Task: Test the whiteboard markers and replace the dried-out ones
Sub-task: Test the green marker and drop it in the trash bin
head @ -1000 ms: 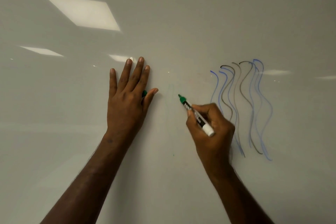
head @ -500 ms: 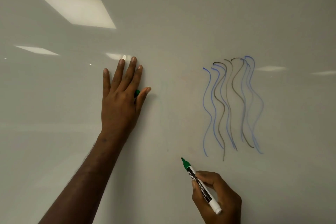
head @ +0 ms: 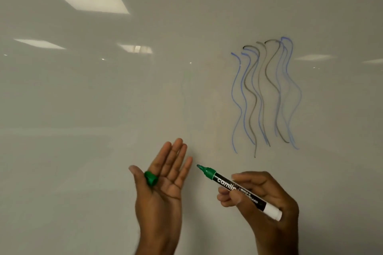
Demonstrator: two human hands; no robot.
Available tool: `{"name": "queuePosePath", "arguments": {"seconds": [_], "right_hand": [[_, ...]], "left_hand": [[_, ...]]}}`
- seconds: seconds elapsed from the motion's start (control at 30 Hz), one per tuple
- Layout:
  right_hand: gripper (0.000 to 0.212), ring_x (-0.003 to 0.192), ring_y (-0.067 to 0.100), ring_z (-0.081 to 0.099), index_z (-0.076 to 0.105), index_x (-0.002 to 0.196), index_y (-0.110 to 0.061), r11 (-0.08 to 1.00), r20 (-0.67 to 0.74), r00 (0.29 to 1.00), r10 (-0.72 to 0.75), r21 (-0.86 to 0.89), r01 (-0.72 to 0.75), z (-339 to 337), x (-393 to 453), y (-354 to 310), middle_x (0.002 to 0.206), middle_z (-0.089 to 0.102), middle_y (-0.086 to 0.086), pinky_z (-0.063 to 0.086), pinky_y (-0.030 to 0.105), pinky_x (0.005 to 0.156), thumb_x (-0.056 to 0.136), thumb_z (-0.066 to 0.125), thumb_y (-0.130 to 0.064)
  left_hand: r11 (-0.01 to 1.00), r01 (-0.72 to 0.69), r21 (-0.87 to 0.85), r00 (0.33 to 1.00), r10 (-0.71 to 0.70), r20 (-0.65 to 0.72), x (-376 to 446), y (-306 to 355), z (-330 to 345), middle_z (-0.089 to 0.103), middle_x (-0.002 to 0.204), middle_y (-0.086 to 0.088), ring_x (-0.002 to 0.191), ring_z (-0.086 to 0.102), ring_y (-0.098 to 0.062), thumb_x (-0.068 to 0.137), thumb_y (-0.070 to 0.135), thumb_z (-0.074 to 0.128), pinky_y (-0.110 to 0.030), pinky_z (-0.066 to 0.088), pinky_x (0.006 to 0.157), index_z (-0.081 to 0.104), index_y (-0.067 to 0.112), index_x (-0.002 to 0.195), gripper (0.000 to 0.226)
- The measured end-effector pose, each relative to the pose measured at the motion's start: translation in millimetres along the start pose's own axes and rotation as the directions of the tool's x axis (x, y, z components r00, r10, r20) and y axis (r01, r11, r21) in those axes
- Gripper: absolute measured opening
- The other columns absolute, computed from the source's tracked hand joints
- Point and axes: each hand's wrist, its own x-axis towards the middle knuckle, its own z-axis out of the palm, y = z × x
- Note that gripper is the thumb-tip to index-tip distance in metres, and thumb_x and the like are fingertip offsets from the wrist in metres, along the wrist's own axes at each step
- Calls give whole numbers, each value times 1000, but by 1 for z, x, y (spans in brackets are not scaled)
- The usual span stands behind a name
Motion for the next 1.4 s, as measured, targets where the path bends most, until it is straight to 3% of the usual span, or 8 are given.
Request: {"name": "queuePosePath", "arguments": {"seconds": [0.17, 0.47, 0.8, 0.97, 1.1, 1.17, 1.3, 1.4], "right_hand": [[35, 76, 24, 77, 72, 89, -27, 987, 152, 985, 81, -146, -59, 1, -16, 3, 84, 79, 1, 63, 48, 65, 72, 79, -56], [41, 77, 3, 73, 68, 95, -32, 962, 197, 976, 96, -271, -40, 7, -19, 0, 85, 73, -25, 57, 15, 60, 74, 69, -67], [34, 81, -1, 72, 68, 99, -38, 964, 229, 973, 40, -266, 23, 11, -15, 2, 91, 72, -30, 56, 12, 63, 78, 68, -65], [28, 80, 1, 73, 70, 97, -42, 961, 195, 980, 30, -275, 25, 13, -15, 2, 88, 73, -27, 56, 12, 63, 78, 69, -62], [39, 74, 19, 76, 74, 89, -34, 975, 91, 984, 150, -179, -132, 18, -20, 6, 82, 78, -7, 63, 34, 61, 71, 72, -68], [42, 73, 23, 76, 75, 86, -32, 974, 75, 979, 190, -142, -179, 21, -21, 5, 81, 78, -3, 63, 35, 59, 68, 74, -69], [14, 70, 26, 76, 74, 81, -13, 963, 94, 958, 270, -36, -267, 23, -18, 6, 77, 78, 6, 61, 30, 58, 75, 77, -26], [15, 71, 30, 76, 75, 81, -11, 940, 127, 932, 339, -10, -340, 21, -12, 7, 79, 78, 10, 62, 34, 60, 75, 76, -25]], "left_hand": [[981, 86, -174, 995, -93, -33, -18, -13, -4, 60, 139, -16, 129, 58, -32, 100, 62, 24, -52, 44, 104, 61, 7, 131, 73], [990, 124, -69, 988, -116, 102, -22, -23, -2, 53, 147, -11, 137, 50, -30, 98, 63, 17, -54, 37, 112, 54, 13, 141, 75], [995, 85, 48, 981, -92, 171, -24, -22, -1, 57, 144, -9, 134, 53, -27, 97, 61, 15, -50, 38, 111, 57, 16, 137, 74], [990, 112, 82, 972, -126, 200, -27, -25, -5, 56, 144, -12, 136, 52, -27, 103, 50, 16, -51, 35, 113, 58, 15, 137, 64], [990, 112, 81, 964, -128, 231, -24, -23, -7, 53, 147, -13, 138, 49, -28, 101, 45, 17, -52, 32, 115, 55, 12, 139, 63], [991, 122, 57, 960, -132, 247, -22, -22, -8, 53, 147, -13, 138, 49, -28, 100, 44, 16, -51, 32, 115, 56, 12, 139, 64], [991, 130, 46, 947, -137, 289, -21, -23, -10, 53, 147, -13, 139, 48, -28, 101, 43, 12, -48, 31, 116, 57, 11, 138, 66], [991, 131, 35, 938, -136, 319, -21, -24, -13, 50, 150, -14, 141, 44, -28, 102, 44, 11, -48, 29, 117, 55, 9, 140, 68]]}}
